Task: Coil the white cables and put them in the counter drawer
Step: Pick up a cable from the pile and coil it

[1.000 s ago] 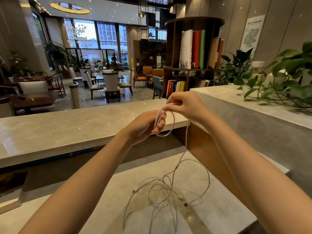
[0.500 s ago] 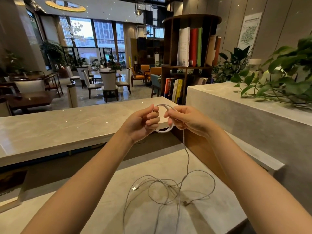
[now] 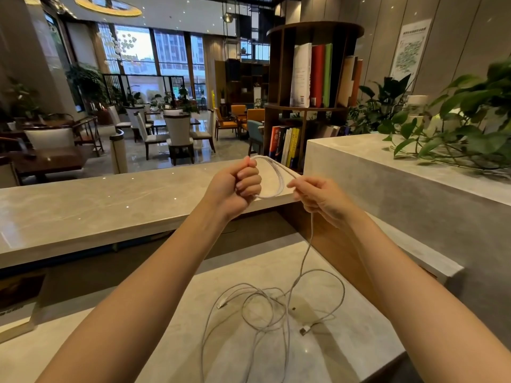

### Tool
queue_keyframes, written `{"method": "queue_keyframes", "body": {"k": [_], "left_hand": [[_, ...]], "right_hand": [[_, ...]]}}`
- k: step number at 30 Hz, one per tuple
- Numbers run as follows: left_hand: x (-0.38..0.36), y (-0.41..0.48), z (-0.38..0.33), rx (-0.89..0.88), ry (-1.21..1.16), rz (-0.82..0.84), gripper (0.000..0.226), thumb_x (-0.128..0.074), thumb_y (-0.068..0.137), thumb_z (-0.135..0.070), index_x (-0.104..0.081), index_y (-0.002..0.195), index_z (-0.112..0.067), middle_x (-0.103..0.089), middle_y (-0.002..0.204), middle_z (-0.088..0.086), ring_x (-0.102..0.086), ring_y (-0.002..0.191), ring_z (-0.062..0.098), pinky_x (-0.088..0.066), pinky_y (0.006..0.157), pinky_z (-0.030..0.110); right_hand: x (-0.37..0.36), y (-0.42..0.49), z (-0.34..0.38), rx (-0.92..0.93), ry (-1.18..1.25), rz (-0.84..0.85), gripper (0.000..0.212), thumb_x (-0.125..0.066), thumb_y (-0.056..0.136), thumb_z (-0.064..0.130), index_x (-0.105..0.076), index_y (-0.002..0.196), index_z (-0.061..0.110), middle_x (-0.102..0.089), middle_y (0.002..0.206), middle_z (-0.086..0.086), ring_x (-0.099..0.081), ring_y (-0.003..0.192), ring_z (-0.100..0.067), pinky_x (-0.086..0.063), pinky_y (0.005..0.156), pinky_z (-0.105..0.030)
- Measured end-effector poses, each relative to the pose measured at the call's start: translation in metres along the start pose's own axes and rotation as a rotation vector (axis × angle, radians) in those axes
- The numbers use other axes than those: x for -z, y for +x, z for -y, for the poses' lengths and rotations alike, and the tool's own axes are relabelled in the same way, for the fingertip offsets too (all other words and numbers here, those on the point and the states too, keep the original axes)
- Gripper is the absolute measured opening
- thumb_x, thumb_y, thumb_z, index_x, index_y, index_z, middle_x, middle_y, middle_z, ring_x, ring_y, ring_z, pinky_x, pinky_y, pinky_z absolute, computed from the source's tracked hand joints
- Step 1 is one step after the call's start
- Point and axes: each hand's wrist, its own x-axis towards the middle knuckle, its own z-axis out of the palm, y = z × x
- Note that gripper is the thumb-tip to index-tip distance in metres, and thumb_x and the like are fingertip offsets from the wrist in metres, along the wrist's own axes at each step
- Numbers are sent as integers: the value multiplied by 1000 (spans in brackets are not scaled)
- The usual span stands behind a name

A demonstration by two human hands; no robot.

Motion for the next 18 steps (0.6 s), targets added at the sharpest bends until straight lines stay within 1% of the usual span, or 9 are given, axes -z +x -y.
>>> {"method": "queue_keyframes", "body": {"k": [2, 5, 6, 8, 10, 12, 13, 15, 18], "left_hand": [[-4, 2, -7, -22, -59, 5, 31, -37, 98, -21, -49, 72, -11, -37, 47, -6, -30, 36, 5, -23, 35, 15], [-11, 6, -21, -94, -129, -12, 33, -37, 98, -22, -50, 71, -10, -37, 46, -6, -30, 35, 5, -22, 35, 16], [-14, 8, -25, -123, -140, -17, 33, -36, 99, -22, -49, 71, -10, -37, 46, -5, -30, 35, 6, -22, 34, 17], [-18, 11, -29, -166, -134, -25, 33, -36, 99, -22, -49, 72, -10, -38, 45, -5, -31, 35, 6, -23, 34, 17], [-20, 14, -26, -206, -83, -46, 32, -35, 99, -23, -49, 73, -10, -38, 46, -4, -32, 37, 7, -26, 36, 17], [-20, 18, -20, -263, 8, -71, 29, -34, 100, -21, -50, 78, -11, -40, 50, -4, -35, 42, 7, -31, 41, 17], [-19, 19, -18, -304, 82, -84, 25, -35, 99, -19, -51, 81, -11, -42, 54, -3, -37, 46, 8, -34, 46, 18], [-15, 22, -14, -386, 332, -114, 19, -34, 99, -12, -50, 89, -12, -44, 64, -1, -41, 55, 9, -37, 57, 20], [-5, 25, -6, -414, 1000, -152, 14, -33, 99, -12, -45, 94, -13, -45, 72, 1, -44, 64, 12, -40, 66, 27]], "right_hand": [[7, -7, -24, -17, -33, -50, 24, -51, 94, 28, -70, 90, 14, -57, 61, 0, -40, 48, -7, -31, 48, -21], [12, -22, -63, -65, -126, -75, 26, -47, 96, 29, -70, 91, 19, -57, 63, 0, -45, 58, -15, -36, 56, -26], [12, -25, -74, -86, -158, -85, 26, -45, 97, 29, -70, 92, 21, -57, 65, -1, -47, 62, -16, -38, 60, -26], [6, -27, -87, -119, -212, -115, 28, -43, 98, 28, -69, 93, 22, -56, 67, 0, -49, 63, -12, -40, 63, -22], [-4, -22, -89, -111, -344, -114, 28, -43, 98, 28, -69, 97, 20, -58, 72, 6, -50, 66, -7, -39, 64, -18], [-15, -16, -82, -64, -579, -26, 28, -44, 97, 31, -69, 103, 20, -66, 89, 9, -58, 76, -6, -46, 68, -21], [-20, -15, -75, -26, -701, 26, 28, -44, 97, 34, -68, 105, 21, -68, 95, 8, -61, 80, -9, -51, 71, -26], [-30, -14, -56, 86, -871, 100, 28, -45, 96, 36, -68, 107, 23, -71, 95, 5, -64, 81, -13, -53, 73, -28], [-40, -12, -19, 275, -932, 106, 26, -49, 95, 36, -68, 104, 21, -70, 91, 4, -59, 77, -9, -46, 67, -21]]}}
